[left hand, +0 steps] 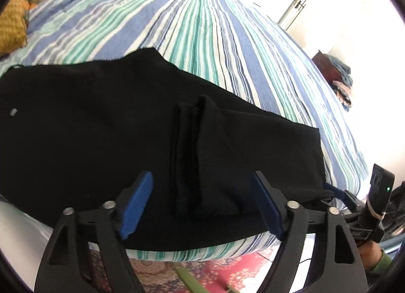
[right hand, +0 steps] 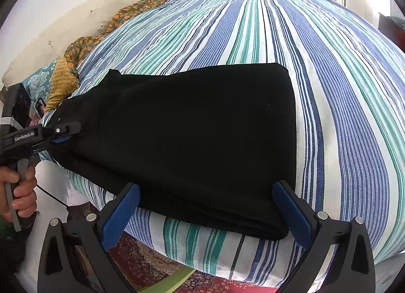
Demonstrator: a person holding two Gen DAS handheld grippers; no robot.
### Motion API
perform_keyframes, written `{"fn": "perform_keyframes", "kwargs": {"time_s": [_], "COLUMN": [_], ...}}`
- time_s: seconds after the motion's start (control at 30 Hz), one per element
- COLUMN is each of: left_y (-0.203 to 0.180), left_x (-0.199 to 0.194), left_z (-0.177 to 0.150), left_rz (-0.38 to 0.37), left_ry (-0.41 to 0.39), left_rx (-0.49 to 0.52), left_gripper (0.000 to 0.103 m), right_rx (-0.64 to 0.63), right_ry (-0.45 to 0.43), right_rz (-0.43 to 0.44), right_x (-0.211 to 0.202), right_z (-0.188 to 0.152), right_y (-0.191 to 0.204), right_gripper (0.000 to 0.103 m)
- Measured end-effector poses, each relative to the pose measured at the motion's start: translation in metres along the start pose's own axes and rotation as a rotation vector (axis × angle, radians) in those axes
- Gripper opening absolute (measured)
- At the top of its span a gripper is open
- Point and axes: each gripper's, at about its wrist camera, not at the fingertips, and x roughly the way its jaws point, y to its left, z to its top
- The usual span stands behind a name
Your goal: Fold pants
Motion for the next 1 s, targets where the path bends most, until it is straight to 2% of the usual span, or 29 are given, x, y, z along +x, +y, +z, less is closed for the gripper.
{"fn": "perform_keyframes", "kwargs": {"time_s": [0.13, 0.23, 0.33, 0.4, 0.47, 0.53, 0.63, 0.7, 0.8, 0.9, 0.97, 1.0], "left_y": [0.016, 0.056, 0.126, 0.192, 0.252, 0.299, 0.321, 0.304, 0.276, 0.249, 0.251, 0.258], "left_x": [-0.025, -0.052, -0.088, -0.105, -0.111, -0.099, -0.065, -0.044, -0.020, -0.018, -0.016, -0.010], "left_z": [0.004, 0.020, 0.043, 0.055, 0.059, 0.060, 0.061, 0.059, 0.068, 0.076, 0.078, 0.077], "left_rz": [-0.005, 0.019, 0.128, 0.200, 0.200, 0.196, 0.221, 0.205, 0.158, 0.157, 0.145, 0.156], "left_ry": [-0.016, -0.056, -0.151, -0.190, -0.172, -0.097, 0.035, 0.077, 0.101, 0.077, 0.074, 0.099], "left_rx": [-0.033, -0.100, -0.234, -0.414, -0.561, -0.646, -0.603, -0.550, -0.459, -0.335, -0.316, -0.323], "left_gripper": [0.085, 0.085, 0.086, 0.090, 0.090, 0.090, 0.090, 0.090, 0.090, 0.092, 0.092, 0.091], "right_rx": [0.007, 0.000, -0.003, -0.005, -0.006, -0.004, -0.003, -0.005, -0.008, -0.009, -0.011, -0.011], "right_ry": [-0.009, -0.020, -0.024, -0.028, -0.028, -0.030, -0.034, -0.038, -0.041, -0.043, -0.044, -0.046], "right_rz": [0.001, -0.003, -0.007, -0.009, -0.011, -0.013, -0.018, -0.023, -0.027, -0.031, -0.033, -0.034], "right_x": [0.000, 0.000, -0.001, -0.002, -0.002, -0.002, -0.002, -0.002, -0.002, -0.002, -0.002, -0.002], "right_z": [0.000, -0.002, -0.003, -0.003, -0.003, -0.003, -0.003, -0.003, -0.004, -0.004, -0.004, -0.005], "right_y": [-0.001, -0.001, 0.000, 0.000, 0.000, 0.000, 0.001, 0.002, 0.003, 0.003, 0.004, 0.004], "right_gripper": [0.103, 0.103, 0.103, 0.103, 0.103, 0.103, 0.103, 0.103, 0.103, 0.103, 0.103, 0.103]}}
